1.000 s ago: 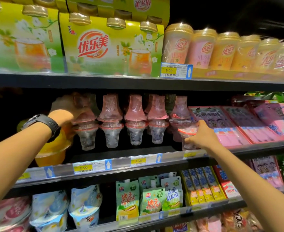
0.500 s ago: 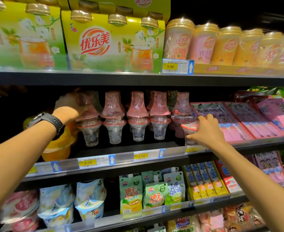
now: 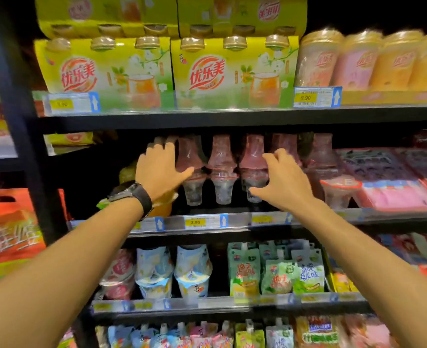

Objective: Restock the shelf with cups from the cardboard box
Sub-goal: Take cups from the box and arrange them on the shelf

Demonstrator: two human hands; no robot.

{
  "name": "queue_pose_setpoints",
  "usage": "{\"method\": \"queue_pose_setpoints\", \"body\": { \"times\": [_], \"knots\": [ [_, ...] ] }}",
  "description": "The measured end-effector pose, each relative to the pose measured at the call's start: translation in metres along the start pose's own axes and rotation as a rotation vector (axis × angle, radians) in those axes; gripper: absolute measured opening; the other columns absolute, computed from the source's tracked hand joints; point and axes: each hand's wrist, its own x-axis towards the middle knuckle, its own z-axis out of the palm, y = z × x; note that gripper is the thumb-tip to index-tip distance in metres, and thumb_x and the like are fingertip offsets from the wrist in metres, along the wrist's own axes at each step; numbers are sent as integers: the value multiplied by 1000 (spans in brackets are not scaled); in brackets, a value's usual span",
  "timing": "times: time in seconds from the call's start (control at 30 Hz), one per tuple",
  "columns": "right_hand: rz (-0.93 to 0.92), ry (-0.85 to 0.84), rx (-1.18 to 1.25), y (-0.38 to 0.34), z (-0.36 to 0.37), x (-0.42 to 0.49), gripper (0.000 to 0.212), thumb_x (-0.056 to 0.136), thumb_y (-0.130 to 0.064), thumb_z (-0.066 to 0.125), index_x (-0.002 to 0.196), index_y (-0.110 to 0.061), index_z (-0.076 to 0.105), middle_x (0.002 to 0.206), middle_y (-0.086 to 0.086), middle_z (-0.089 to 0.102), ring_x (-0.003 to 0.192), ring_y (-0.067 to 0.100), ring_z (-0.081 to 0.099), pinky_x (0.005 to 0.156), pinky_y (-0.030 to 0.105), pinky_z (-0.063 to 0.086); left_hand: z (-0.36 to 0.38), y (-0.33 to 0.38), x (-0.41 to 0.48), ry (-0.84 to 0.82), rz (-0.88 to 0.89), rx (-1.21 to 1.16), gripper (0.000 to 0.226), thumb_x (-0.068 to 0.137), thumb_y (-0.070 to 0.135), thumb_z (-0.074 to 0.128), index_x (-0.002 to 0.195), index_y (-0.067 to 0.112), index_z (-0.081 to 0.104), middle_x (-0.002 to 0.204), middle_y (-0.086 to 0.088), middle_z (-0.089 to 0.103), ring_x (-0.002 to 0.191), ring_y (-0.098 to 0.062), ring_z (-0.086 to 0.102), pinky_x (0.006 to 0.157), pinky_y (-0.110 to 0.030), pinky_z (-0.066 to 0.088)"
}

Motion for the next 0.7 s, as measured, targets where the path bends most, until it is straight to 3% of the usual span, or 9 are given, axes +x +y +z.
{"method": "queue_pose_setpoints", "body": {
  "times": [0.07,0.17,0.3,0.53,0.6,0.7],
  "knots": [
    [-97,-60,-120,-30,9,-3,80,74,-53,69,137,-12,39,132,11,39,119,31,42,90,42,44,-2,-10,-17,23,161,188,76,80,62,60,137,14,42,125,-17,49,110,-36,49,83,-45,44],
    [-146,-128,-255,-57,18,-13,77,79,-53,65,138,-12,37,137,13,35,124,32,38,97,44,39,-6,-21,-42,-61,239,280,71,83,58,57,140,20,38,131,-12,43,115,-34,44,86,-45,41],
    [-172,-124,-260,-80,9,-25,81,80,-54,64,140,-11,33,142,14,31,128,34,34,99,46,36,-18,-29,-72,-100,230,271,67,84,56,57,137,20,39,129,-11,43,115,-33,44,84,-44,42],
    [-276,15,-92,-116,-5,-75,72,80,-46,67,136,-11,39,135,13,39,119,33,42,90,42,42,-25,-35,-137,-35,166,221,67,83,60,57,132,17,43,121,-11,47,107,-33,48,76,-41,42],
    [-309,29,-11,-122,9,-105,67,80,-41,67,134,-10,43,134,13,43,117,33,44,88,42,44,-15,-30,-172,-107,130,188,68,86,59,56,137,18,38,129,-12,43,115,-34,46,84,-46,44],
    [-329,-101,32,-121,42,-160,68,78,-38,71,133,-7,45,133,16,44,117,36,45,87,45,45,7,-25,-231,-277,48,185,71,89,57,56,143,18,31,135,-13,39,119,-36,42,89,-49,44]
  ]
}}
